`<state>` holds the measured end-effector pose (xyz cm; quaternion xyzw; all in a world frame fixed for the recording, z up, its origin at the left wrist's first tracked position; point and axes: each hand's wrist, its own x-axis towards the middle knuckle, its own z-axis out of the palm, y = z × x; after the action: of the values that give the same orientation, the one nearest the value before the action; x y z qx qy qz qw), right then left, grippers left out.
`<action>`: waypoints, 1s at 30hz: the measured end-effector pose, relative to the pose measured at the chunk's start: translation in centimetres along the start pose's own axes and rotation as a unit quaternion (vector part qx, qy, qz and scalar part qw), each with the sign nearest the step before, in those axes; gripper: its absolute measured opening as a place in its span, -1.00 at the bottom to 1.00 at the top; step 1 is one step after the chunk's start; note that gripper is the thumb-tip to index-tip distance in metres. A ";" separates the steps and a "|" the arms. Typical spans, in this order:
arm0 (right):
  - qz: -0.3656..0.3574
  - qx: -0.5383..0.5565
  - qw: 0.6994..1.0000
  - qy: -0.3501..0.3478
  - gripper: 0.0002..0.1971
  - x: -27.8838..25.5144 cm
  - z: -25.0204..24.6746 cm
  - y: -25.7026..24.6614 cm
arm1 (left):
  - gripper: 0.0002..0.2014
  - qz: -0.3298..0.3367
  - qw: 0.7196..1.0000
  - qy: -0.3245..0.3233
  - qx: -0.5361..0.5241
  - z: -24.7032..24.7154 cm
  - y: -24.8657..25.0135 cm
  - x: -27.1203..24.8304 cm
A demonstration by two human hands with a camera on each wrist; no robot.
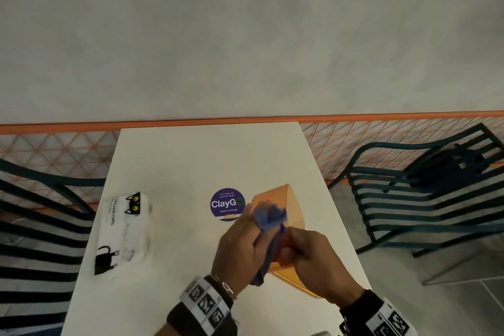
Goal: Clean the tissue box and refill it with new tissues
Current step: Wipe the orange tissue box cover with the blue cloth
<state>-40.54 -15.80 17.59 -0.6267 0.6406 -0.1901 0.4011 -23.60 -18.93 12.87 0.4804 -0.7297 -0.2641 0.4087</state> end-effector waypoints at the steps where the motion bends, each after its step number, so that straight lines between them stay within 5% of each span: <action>1: -0.006 -0.012 1.000 -0.001 -0.47 -0.2 -0.1 -0.1 | -0.67 -0.061 0.998 0.009 -0.021 -0.3 0.0 0.8; 4: -0.035 -0.026 0.999 0.011 -0.46 -0.7 -0.4 -0.2 | -0.78 -0.134 0.989 0.028 -0.053 -0.2 -0.1 1.4; 10: -0.094 -0.018 0.993 0.068 -0.60 -1.1 0.0 0.9 | -0.49 0.077 0.996 -0.051 0.001 0.0 2.7 0.0; 15: -0.088 -0.063 0.991 0.075 -0.59 -1.8 -0.2 1.3 | -0.48 -0.114 0.989 0.055 -0.081 -1.0 0.3 3.5; 21: -0.112 -0.085 0.989 0.040 -0.72 -2.4 0.2 1.6 | -0.43 0.049 0.997 -0.029 -0.057 -1.1 2.3 -0.7; 23: -0.139 -0.083 0.986 0.032 -0.70 -2.7 0.0 1.3 | -0.47 0.022 0.998 -0.032 -0.057 -1.4 1.6 2.3; 27: -0.161 -0.091 0.982 0.042 -0.70 -2.6 -0.3 1.3 | -0.58 -0.152 0.987 0.028 -0.052 -2.6 -1.2 6.3; 30: -0.171 -0.093 0.980 0.040 -0.70 -2.2 -0.3 1.3 | -0.51 -0.114 0.991 -0.003 -0.067 -2.6 0.7 2.7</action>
<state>-41.88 -13.59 17.39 -0.7536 0.5542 -0.2199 0.2767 -22.31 -21.12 15.67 0.5310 -0.6519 -0.3588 0.4053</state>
